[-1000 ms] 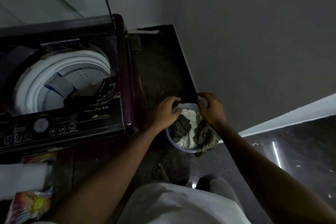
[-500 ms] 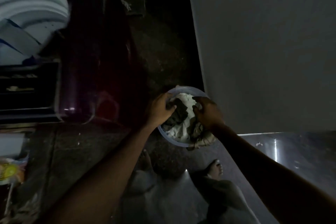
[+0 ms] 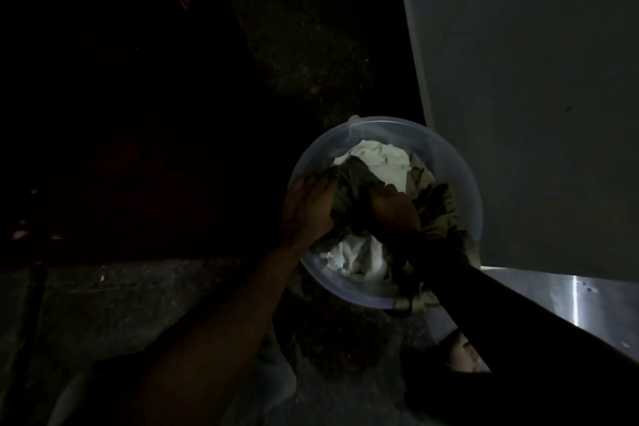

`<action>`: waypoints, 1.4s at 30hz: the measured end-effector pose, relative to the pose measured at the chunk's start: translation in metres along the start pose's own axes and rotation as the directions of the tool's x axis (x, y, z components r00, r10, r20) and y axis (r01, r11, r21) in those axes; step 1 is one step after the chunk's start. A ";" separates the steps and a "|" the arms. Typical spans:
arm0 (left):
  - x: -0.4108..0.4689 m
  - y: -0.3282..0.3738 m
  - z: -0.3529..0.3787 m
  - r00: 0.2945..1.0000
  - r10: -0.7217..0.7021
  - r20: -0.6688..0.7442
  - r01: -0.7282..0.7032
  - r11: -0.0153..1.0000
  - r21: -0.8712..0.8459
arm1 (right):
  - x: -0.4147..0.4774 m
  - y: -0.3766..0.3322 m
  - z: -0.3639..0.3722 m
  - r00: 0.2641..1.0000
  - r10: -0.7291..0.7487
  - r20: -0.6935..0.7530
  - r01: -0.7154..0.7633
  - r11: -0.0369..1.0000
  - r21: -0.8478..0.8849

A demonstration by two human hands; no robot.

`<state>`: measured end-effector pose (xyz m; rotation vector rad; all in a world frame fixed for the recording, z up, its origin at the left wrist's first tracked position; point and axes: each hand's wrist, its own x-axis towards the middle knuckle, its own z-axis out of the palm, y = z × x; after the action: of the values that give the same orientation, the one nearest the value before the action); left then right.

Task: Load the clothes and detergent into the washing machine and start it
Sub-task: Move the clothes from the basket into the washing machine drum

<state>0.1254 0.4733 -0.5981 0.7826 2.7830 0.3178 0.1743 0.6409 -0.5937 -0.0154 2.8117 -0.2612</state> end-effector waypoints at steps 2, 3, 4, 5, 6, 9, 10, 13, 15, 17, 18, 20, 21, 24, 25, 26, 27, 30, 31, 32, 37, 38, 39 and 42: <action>0.002 0.000 0.002 0.999 -0.007 0.043 0.004 0.997 0.081 | 0.001 -0.003 0.005 1.000 0.019 0.008 -0.020 1.000 0.016; 0.001 0.000 0.000 0.999 -0.015 0.031 0.012 0.996 0.087 | -0.001 -0.002 0.007 0.998 0.054 0.014 -0.055 0.997 0.045; -0.001 0.003 -0.006 0.999 -0.037 0.021 0.036 0.998 0.057 | -0.004 0.000 0.004 0.995 0.093 0.035 -0.096 0.991 0.097; -0.003 0.005 -0.012 0.998 -0.066 0.013 0.066 0.998 0.004 | -0.007 0.003 0.001 0.992 0.122 0.035 -0.127 0.972 0.195; -0.005 0.008 -0.023 0.995 -0.096 0.006 0.096 0.994 -0.057 | -0.012 0.003 -0.010 0.989 0.148 0.022 -0.148 0.939 0.311; -0.014 0.020 -0.069 0.986 -0.166 0.003 0.164 0.968 -0.192 | -0.031 0.002 -0.059 0.971 0.237 0.004 -0.190 0.769 0.611; -0.018 0.026 -0.090 0.983 -0.183 0.004 0.180 0.959 -0.221 | -0.040 -0.001 -0.085 0.966 0.259 -0.023 -0.179 0.723 0.667; -0.031 0.046 -0.160 0.976 -0.216 0.018 0.211 0.924 -0.318 | -0.072 -0.019 -0.172 0.948 0.289 -0.129 -0.084 0.622 0.778; -0.040 0.060 -0.205 0.975 -0.222 0.009 0.210 0.905 -0.370 | -0.091 -0.032 -0.233 0.938 0.303 -0.171 -0.030 0.560 0.828; -0.051 0.074 -0.246 0.975 -0.222 0.003 0.203 0.888 -0.413 | -0.109 -0.044 -0.286 0.936 0.293 -0.194 0.006 0.537 0.843; -0.055 0.081 -0.266 0.976 -0.217 -0.008 0.192 0.879 -0.436 | -0.116 -0.050 -0.310 0.933 0.294 -0.209 0.021 0.533 0.846; -0.066 0.095 -0.302 0.980 -0.201 -0.013 0.167 0.851 -0.498 | -0.128 -0.061 -0.352 0.928 0.304 -0.213 0.028 0.513 0.858; -0.072 0.104 -0.319 0.981 -0.192 -0.025 0.149 0.830 -0.538 | -0.133 -0.066 -0.371 0.929 0.304 -0.212 0.035 0.499 0.866; -0.085 0.126 -0.372 0.988 -0.152 -0.040 0.089 0.750 -0.655 | -0.150 -0.080 -0.429 0.927 0.298 -0.227 0.072 0.453 0.889; -0.086 0.132 -0.387 0.988 -0.151 -0.040 0.081 0.715 -0.694 | -0.155 -0.084 -0.447 0.926 0.294 -0.235 0.088 0.438 0.895; -0.088 0.137 -0.405 0.987 -0.156 -0.037 0.080 0.679 -0.730 | -0.160 -0.087 -0.465 0.925 0.290 -0.244 0.102 0.429 0.897; -0.089 0.142 -0.421 0.985 -0.168 -0.029 0.086 0.633 -0.770 | -0.163 -0.090 -0.480 0.924 0.285 -0.254 0.118 0.419 0.900; -0.095 0.163 -0.469 0.994 -0.112 -0.003 0.051 0.484 -0.873 | -0.172 -0.099 -0.524 0.924 0.255 -0.285 0.180 0.367 0.913; -0.096 0.169 -0.482 0.997 -0.081 -0.008 0.030 0.452 -0.892 | -0.174 -0.101 -0.537 0.925 0.229 -0.302 0.213 0.344 0.914; -0.097 0.174 -0.494 0.998 -0.059 -0.019 0.008 0.431 -0.902 | -0.177 -0.104 -0.549 0.924 0.198 -0.327 0.252 0.330 0.910; -0.092 0.189 -0.545 0.995 -0.056 -0.082 -0.057 0.359 -0.932 | -0.193 -0.094 -0.584 0.902 0.140 -0.408 0.355 0.299 0.886; -0.090 0.190 -0.554 0.993 -0.073 -0.093 -0.063 0.340 -0.938 | -0.197 -0.087 -0.585 0.894 0.158 -0.419 0.358 0.310 0.881; -0.088 0.191 -0.560 0.990 -0.090 -0.106 -0.074 0.311 -0.948 | -0.199 -0.078 -0.582 0.894 0.166 -0.416 0.349 0.323 0.880; -0.084 0.200 -0.580 0.982 -0.122 -0.141 -0.111 0.226 -0.968 | -0.204 -0.065 -0.567 0.959 0.065 -0.274 0.236 0.349 0.907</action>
<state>0.1299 0.5117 0.0197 0.3460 1.9427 1.9914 0.1901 0.6859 0.0101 0.1446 2.4115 -2.0200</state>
